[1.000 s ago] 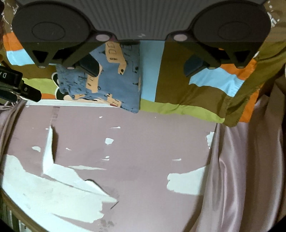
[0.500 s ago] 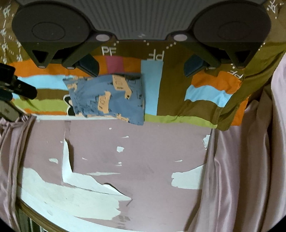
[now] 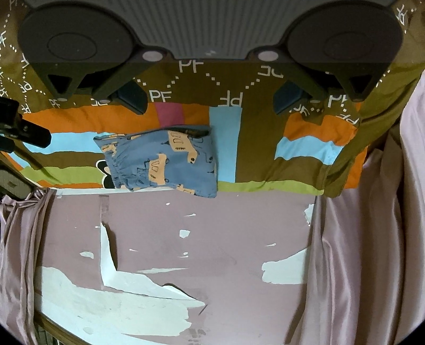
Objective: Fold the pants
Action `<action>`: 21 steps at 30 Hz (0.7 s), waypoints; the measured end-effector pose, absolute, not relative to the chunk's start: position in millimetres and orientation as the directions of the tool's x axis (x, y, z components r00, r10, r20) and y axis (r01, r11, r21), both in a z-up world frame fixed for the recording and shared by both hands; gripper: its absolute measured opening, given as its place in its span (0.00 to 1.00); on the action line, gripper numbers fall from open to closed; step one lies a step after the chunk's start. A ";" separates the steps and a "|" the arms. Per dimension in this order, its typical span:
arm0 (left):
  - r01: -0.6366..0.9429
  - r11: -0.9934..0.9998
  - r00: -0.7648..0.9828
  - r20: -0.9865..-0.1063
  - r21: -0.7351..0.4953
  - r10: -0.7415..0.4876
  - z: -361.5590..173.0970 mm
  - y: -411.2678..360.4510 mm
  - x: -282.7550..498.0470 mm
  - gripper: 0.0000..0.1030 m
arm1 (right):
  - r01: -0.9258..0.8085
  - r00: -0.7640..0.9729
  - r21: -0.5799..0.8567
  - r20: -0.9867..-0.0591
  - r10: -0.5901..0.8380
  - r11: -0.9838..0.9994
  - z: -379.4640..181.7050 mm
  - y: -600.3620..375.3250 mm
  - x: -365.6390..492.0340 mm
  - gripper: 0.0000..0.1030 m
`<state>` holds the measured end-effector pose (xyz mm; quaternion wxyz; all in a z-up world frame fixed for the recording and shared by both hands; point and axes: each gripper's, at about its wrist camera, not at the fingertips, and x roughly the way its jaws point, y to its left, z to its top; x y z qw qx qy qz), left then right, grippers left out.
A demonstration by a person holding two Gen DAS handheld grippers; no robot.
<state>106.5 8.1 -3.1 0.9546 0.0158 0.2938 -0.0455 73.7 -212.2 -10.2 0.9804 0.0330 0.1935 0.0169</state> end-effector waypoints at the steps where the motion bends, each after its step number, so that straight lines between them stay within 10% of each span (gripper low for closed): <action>1: 0.094 0.996 0.822 -0.564 0.000 -0.078 -3.2 8.6 107.0 1.00 | -0.019 0.924 0.073 -0.380 0.046 0.997 -10.8 -212.6 73.7 0.99; 21: 0.088 0.996 0.819 -0.568 -0.012 -0.080 -4.4 9.3 105.9 1.00 | -0.027 0.917 0.071 -0.394 0.053 0.997 -13.0 -213.0 75.9 0.99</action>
